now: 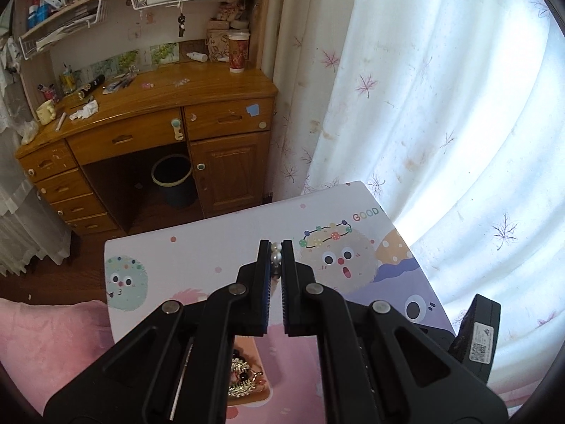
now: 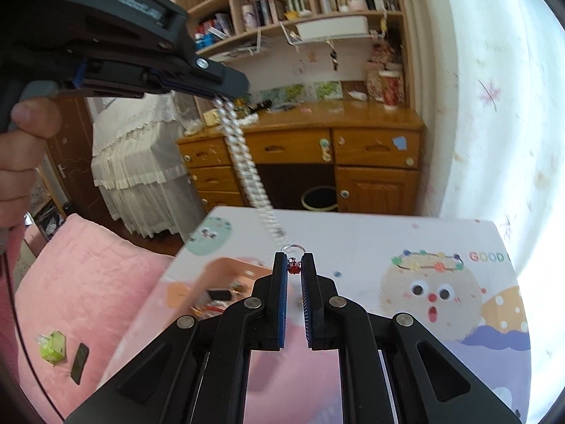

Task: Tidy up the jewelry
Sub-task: 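Lift the necklace and red ring into the pink box and open both tools, then grasp the small silver brooch on the table with the right tool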

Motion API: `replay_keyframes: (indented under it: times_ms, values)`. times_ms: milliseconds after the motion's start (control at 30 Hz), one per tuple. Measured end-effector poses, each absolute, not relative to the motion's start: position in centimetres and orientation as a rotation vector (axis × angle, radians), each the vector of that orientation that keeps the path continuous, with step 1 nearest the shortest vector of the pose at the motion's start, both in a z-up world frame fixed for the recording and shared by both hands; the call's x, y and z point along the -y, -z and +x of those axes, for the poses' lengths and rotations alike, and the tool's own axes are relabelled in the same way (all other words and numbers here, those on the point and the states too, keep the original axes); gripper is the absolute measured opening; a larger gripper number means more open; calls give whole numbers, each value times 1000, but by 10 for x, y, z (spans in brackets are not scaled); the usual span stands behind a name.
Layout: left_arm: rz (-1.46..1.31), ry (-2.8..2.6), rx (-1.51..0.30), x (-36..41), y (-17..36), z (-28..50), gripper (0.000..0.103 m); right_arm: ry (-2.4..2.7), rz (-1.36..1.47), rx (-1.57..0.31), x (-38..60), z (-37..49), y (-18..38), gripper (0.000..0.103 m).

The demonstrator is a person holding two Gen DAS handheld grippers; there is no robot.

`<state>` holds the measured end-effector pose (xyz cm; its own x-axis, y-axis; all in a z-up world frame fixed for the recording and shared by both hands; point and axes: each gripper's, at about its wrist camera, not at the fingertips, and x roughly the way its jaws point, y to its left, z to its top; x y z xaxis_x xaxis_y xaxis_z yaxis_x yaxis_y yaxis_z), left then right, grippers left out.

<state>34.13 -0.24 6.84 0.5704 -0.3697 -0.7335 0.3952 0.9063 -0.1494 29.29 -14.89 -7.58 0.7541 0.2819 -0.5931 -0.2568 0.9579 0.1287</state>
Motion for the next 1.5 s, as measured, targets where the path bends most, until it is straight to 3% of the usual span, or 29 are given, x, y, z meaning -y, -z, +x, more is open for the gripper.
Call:
replay_keyframes:
  times_ms: [267, 633, 667, 767, 833, 900, 933, 967, 1033, 1500]
  values:
    - [-7, 435, -877, -48, -60, 339, 3, -341, 32, -663, 89, 276, 67, 8]
    - [-41, 433, -1101, -77, 72, 351, 3, -337, 57, -866, 19, 278, 137, 8]
    - [-38, 424, -1123, -79, 84, 352, 3, -333, 63, -888, 17, 276, 146, 13]
    - [-3, 401, -1189, -83, 116, 355, 3, -290, 77, -953, 14, 278, 169, 60]
    - [3, 388, -1222, -87, 130, 357, 3, -271, 85, -947, 13, 276, 173, 62]
    - [-30, 394, -1231, -91, 136, 359, 8, -254, 82, -950, 14, 277, 174, 63]
    - [-49, 397, -1232, -95, 137, 360, 20, -245, 68, -954, 14, 277, 175, 64]
    - [-55, 393, -1228, -98, 136, 361, 45, -241, 54, -959, 18, 280, 176, 67]
    - [-67, 367, -1192, -104, 133, 362, 66, -233, -3, -965, 22, 282, 177, 68]
    - [-83, 191, -1069, -127, 118, 340, 71, -450, -427, -845, 86, 325, 204, 69]
